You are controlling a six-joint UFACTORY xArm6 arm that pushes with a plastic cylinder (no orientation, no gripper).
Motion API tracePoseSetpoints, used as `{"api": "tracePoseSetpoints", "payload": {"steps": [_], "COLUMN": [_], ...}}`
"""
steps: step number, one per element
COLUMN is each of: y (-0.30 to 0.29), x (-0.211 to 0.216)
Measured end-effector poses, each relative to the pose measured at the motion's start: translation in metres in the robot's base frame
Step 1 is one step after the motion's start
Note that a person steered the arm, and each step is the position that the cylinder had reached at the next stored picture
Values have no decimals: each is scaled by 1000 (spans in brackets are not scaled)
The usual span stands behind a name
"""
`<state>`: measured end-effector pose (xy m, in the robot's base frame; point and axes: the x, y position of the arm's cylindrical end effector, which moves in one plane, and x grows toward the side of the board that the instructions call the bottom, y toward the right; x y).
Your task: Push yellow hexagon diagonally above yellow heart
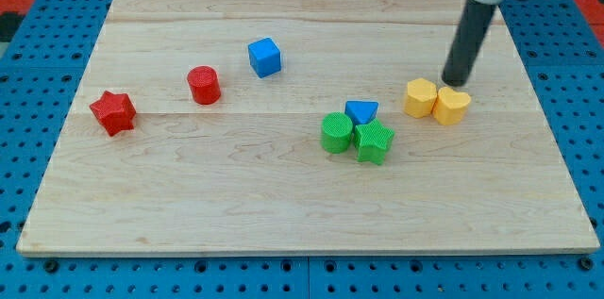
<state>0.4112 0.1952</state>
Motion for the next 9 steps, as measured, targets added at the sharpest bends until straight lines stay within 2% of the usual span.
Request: {"api": "tracePoseSetpoints", "payload": {"steps": [1, 2, 3, 4, 6, 7, 8, 9], "y": [5, -58, -53, -75, -65, -137, -156, -146], "x": [27, 21, 0, -10, 28, 17, 1, -2]}}
